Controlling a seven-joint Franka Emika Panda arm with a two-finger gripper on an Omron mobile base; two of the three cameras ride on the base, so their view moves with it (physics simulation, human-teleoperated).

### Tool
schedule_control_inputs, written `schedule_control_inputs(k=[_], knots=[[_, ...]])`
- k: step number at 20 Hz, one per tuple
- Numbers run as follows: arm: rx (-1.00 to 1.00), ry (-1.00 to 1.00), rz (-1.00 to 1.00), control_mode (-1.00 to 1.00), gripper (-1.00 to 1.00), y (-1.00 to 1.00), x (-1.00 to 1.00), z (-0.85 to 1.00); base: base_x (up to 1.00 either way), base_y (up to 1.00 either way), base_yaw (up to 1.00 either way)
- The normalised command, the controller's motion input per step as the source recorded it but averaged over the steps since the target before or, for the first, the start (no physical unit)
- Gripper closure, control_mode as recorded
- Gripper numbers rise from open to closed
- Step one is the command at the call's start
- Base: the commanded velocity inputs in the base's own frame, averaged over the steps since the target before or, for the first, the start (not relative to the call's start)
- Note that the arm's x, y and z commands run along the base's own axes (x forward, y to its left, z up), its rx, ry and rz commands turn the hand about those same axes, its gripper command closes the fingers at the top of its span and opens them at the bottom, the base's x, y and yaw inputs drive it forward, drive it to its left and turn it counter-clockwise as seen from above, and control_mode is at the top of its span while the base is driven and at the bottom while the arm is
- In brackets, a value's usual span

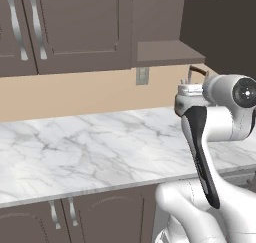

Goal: Open the cabinet, pick the kettle from the cabinet, and place it in the sink.

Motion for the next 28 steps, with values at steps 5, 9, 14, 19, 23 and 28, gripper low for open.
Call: schedule_control_inputs(k=[5, 9, 14, 19, 23, 28], knots=[[0.0, 0.0, 0.0, -1.0, 1.0, 0.0, 0.0, 0.0, 0.0, 0.0, 0.0], [0.0, 0.0, 0.0, -1.0, 1.0, 0.0, 0.0, 0.0, 0.0, 0.0, 0.0], [0.0, 0.0, 0.0, 1.0, 1.0, 0.0, 0.0, 0.0, 0.0, 0.0, 0.0], [0.0, 0.0, 0.0, 1.0, 1.0, 0.0, 0.0, 0.0, -0.09, 0.0, 0.0], [0.0, 0.0, 0.0, 1.0, 1.0, 0.0, 0.0, 0.0, -0.36, 0.0, -0.06], [0.0, 0.0, 0.0, 1.0, 1.0, 0.0, 0.0, 0.0, -0.46, 0.0, -0.04]])
